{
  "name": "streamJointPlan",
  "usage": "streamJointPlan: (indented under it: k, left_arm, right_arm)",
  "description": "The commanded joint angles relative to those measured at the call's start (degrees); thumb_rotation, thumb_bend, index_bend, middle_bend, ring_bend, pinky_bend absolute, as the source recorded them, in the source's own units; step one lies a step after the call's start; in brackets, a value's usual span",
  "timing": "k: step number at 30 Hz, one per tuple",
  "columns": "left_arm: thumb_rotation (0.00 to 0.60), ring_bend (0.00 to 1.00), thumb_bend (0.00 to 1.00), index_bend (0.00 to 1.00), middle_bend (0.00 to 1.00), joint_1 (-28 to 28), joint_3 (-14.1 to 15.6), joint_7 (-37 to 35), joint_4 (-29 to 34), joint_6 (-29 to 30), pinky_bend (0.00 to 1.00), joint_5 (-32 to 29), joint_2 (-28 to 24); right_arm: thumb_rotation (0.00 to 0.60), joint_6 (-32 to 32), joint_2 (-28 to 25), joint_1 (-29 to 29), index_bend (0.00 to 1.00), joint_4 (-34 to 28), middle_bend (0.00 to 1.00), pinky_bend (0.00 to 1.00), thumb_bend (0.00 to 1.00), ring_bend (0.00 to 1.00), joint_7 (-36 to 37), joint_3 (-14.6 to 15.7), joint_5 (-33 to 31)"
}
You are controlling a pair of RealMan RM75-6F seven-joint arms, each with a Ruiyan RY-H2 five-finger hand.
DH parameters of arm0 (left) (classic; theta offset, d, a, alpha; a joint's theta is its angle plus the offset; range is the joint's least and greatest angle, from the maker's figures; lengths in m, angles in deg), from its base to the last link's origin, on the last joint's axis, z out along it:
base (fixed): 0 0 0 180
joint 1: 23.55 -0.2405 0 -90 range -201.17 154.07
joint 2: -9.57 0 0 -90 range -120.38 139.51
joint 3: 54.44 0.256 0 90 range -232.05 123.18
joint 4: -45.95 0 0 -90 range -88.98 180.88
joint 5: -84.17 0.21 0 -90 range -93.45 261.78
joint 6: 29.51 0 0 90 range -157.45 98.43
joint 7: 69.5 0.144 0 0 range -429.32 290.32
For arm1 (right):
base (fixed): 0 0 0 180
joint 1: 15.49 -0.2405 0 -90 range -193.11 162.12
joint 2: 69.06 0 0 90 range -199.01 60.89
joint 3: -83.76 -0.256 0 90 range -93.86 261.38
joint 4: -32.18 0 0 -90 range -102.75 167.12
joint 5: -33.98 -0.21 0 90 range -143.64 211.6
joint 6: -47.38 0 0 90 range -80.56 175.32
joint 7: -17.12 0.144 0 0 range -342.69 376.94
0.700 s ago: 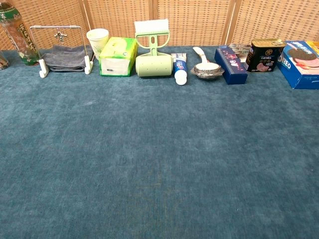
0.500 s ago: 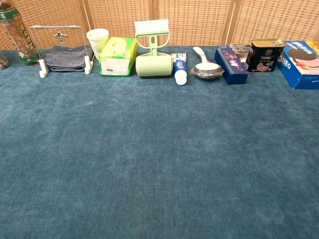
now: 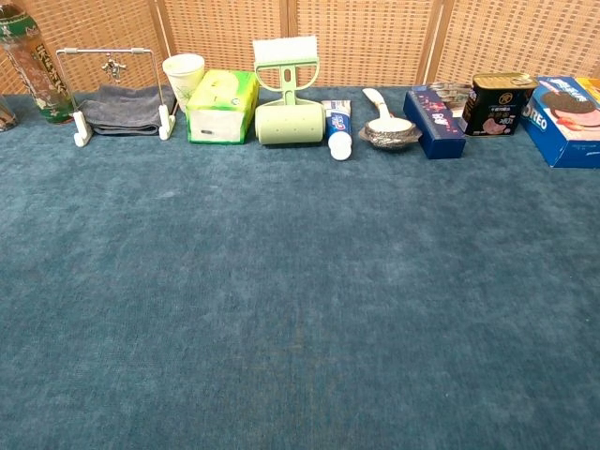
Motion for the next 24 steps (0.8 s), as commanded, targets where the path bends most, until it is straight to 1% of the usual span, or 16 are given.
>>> streamJointPlan:
  k: [1,4,7,10,17,24]
  left_arm:
    - [0.6,0.0,0.42,0.61,0.0,1.33,0.0,-1.51,-1.95,-1.29,0.0,0.26,1.07]
    - [0.6,0.0,0.45,0.63,0.0,1.65,-0.03,-0.84,-2.24,-2.03,0.0,-0.31,1.56]
    - [0.6,0.0,0.45,0.63,0.0,2.21,0.11,-0.96,-2.16,-3.02,0.0,-0.53,1.88]
    - [0.6,0.0,0.45,0.63,0.0,2.79,0.33,-1.57,-1.64,-3.79,0.0,-0.31,1.96]
    - [0.6,0.0,0.45,0.63,0.0,5.67,0.98,-7.17,2.43,-6.03,0.0,2.08,1.67]
    - [0.6,0.0,0.45,0.63,0.0,8.62,0.75,-8.55,4.92,-9.82,0.0,1.73,3.0]
  right_arm:
    - [0.553,-1.26,0.87,-1.54,0.57,2.53,0.15,0.03,0.35,0.08,5.52,0.12,1.14]
    - [0.58,-1.32,1.27,-1.7,0.6,3.1,0.17,0.04,0.36,0.08,5.89,0.11,1.09]
    - [0.597,-1.59,1.5,-1.95,0.61,3.19,0.17,0.04,0.36,0.09,6.61,0.25,1.19]
    - [0.599,-2.38,1.65,-2.4,0.62,3.12,0.17,0.05,0.36,0.09,8.14,0.49,1.23]
    - [0.6,-9.88,2.46,-6.76,0.65,2.66,0.19,0.06,0.37,0.09,16.28,0.66,0.26]
    - [0.6,-14.52,2.62,-10.12,0.67,1.75,0.2,0.07,0.38,0.09,17.39,0.31,-0.14]
